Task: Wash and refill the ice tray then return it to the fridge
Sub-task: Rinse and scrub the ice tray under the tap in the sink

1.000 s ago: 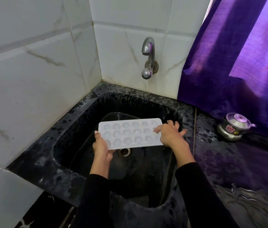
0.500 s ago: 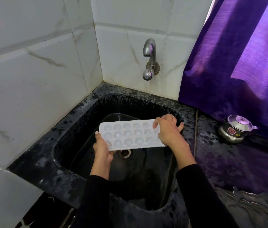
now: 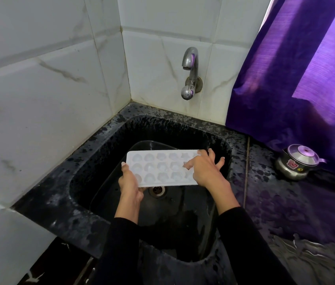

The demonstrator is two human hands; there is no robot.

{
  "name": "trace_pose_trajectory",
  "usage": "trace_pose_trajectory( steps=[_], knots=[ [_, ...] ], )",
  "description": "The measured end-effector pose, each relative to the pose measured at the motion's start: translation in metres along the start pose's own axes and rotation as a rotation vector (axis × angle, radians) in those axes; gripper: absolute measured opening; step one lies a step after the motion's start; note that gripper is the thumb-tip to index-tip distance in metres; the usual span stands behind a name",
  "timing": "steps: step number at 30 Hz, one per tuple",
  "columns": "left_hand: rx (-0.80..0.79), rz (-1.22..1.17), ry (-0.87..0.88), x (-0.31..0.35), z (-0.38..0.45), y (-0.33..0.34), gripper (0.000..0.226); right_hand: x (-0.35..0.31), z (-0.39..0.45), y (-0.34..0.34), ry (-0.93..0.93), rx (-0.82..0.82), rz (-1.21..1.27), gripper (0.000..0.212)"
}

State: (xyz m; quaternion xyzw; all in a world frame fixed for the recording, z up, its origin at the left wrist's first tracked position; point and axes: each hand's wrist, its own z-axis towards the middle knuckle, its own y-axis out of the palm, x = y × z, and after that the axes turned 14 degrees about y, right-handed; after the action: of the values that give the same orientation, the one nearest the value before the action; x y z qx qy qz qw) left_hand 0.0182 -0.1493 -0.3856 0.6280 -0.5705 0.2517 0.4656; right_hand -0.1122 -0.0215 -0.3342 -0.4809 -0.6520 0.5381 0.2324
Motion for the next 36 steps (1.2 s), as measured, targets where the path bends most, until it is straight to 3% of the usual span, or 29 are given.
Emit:
trace_pose_trajectory(
  steps=[4,11,27,36],
  knots=[
    [-0.007,0.008,-0.009,-0.0008,0.0006,0.0010,0.044,-0.0002,-0.0021,-0.0035,0.019,0.018,-0.017,0.055],
    [0.015,-0.013,-0.003,-0.0017,0.0002,0.0019,0.044,-0.0015,-0.0019,0.0003,0.005,0.040,-0.053,0.072],
    [0.009,-0.001,0.002,-0.0055,0.0015,0.0031,0.043,-0.0024,-0.0029,-0.0036,0.024,0.080,-0.050,0.057],
    [0.017,-0.009,0.004,-0.0040,0.0027,0.0006,0.043,-0.0039,-0.0045,-0.0005,0.003,0.073,-0.060,0.066]
  ],
)
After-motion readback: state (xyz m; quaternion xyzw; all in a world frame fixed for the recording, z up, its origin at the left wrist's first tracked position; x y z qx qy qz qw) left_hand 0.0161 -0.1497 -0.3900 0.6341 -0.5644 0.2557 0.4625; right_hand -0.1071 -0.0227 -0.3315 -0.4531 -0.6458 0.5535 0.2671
